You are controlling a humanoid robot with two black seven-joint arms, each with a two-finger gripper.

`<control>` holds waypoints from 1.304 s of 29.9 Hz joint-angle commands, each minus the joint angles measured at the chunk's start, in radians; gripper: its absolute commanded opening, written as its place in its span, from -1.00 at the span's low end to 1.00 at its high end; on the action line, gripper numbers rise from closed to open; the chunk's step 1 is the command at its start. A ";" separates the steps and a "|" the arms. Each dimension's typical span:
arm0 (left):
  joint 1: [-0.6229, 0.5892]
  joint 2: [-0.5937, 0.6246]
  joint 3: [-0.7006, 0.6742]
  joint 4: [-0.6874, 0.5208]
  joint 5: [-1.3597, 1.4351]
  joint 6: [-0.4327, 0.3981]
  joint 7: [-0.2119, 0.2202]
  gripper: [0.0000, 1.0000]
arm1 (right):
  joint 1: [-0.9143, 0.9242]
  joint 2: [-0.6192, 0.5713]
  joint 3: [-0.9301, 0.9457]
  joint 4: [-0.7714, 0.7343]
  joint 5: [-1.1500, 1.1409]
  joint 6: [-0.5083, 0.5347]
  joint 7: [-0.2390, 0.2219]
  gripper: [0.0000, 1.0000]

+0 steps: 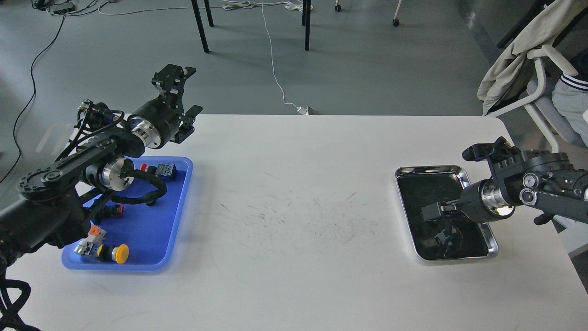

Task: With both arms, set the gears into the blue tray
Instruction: 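Lower the right gripper into the metal tray and grasp another black gear, then carry the gear with the right gripper to the table center and release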

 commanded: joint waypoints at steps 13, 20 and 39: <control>0.000 0.014 -0.002 0.000 0.014 -0.002 -0.002 0.95 | 0.045 0.052 -0.090 -0.029 -0.001 0.000 0.017 -0.97; -0.002 0.022 -0.002 0.000 0.014 -0.002 -0.002 0.95 | 0.097 0.042 -0.089 -0.015 0.011 0.000 0.021 -0.97; -0.009 0.020 -0.006 0.003 0.012 -0.002 -0.005 0.95 | 0.219 0.383 0.071 0.011 0.543 -0.076 0.102 -0.97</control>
